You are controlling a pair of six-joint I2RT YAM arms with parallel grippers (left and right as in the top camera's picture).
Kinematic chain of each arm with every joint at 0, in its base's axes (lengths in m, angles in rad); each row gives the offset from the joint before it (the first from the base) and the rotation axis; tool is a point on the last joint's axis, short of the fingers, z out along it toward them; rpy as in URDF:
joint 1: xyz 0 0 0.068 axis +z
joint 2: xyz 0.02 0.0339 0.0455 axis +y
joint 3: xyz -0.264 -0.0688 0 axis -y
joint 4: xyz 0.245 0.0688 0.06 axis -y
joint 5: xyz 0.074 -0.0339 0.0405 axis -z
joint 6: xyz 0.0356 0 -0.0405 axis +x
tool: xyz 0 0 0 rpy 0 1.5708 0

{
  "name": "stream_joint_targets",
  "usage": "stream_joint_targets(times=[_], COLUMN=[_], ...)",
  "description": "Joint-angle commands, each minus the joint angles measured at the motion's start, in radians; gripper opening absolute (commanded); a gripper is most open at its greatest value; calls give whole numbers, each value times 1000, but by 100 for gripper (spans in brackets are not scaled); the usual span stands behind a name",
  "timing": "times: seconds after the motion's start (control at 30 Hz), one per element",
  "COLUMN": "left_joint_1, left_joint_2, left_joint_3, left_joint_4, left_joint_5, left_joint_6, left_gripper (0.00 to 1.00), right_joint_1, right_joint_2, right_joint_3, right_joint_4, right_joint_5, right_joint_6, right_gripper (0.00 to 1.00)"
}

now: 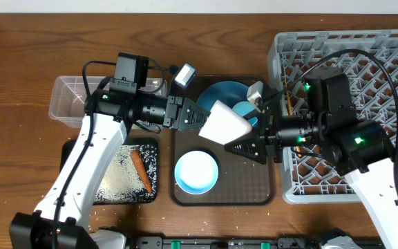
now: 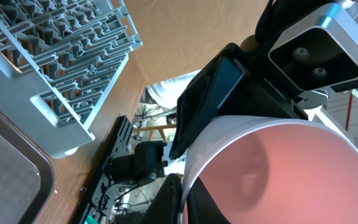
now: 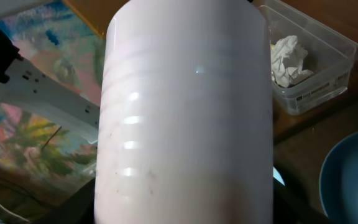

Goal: Sort waste into correct bins and load items into the dishwasher rack
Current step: 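Grasp the pink cup with the right gripper from the left gripper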

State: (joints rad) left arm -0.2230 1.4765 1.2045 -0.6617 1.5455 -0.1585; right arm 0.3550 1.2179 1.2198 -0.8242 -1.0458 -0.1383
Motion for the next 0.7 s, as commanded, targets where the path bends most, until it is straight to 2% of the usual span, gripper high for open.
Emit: stream_joint_targets(times=[0.0, 0.17, 0.33, 0.5, 0.67], left_joint_1=[-10, -10, -10, -15, -26], left_joint_2=[-1, -1, -1, -1, -1], left_joint_3=[-3, -5, -6, -6, -6], left_joint_4=[-3, -20, -67, -112, -112], left_joint_5=[11, -29, -80, -149, -153], left_joint_6=[9, 10, 31, 36, 39], left_gripper=[6, 7, 7, 7, 14], right_joint_1=[-13, -28, -48, -48, -49], right_joint_2=[3, 3, 3, 3, 3], right_joint_3=[-3, -3, -3, -3, -3], right_joint_4=[14, 31, 64, 74, 75], right_joint_5=[-21, -21, -21, -21, -21], right_joint_6=[11, 35, 101, 101, 100], right_gripper=[45, 43, 35, 35, 33])
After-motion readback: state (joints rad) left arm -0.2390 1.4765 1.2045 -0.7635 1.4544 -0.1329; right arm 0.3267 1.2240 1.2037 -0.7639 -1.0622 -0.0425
